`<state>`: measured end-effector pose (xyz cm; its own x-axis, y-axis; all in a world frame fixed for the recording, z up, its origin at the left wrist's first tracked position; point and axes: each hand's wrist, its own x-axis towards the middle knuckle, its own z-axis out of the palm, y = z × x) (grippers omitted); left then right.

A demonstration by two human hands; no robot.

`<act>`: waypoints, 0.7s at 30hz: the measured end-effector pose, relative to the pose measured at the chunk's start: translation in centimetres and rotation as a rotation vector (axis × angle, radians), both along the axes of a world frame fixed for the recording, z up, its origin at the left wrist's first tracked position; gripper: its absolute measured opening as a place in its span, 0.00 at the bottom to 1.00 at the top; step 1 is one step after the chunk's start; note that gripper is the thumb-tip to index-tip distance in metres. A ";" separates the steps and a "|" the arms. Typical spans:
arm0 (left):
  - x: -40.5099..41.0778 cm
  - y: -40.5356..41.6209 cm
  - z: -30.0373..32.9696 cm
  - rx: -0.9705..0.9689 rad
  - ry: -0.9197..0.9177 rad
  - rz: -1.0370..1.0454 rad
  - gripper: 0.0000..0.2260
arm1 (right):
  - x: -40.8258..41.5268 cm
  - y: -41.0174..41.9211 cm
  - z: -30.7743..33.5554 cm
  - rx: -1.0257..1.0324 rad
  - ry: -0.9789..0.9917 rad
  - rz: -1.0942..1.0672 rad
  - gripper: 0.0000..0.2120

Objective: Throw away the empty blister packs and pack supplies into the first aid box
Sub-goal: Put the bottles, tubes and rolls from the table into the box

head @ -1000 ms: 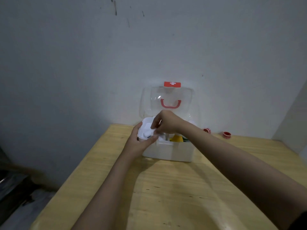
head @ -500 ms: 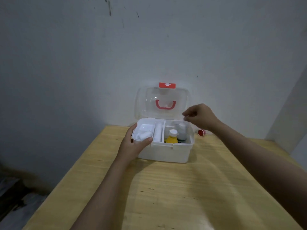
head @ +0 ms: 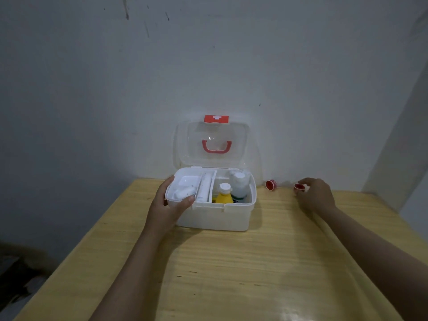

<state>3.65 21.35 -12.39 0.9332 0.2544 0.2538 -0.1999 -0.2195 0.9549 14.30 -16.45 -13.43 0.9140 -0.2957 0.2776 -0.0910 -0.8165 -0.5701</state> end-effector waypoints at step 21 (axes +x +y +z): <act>0.1 -0.1 0.0 -0.027 -0.031 -0.009 0.31 | 1.3 6.4 -1.2 -0.059 0.066 -0.069 0.22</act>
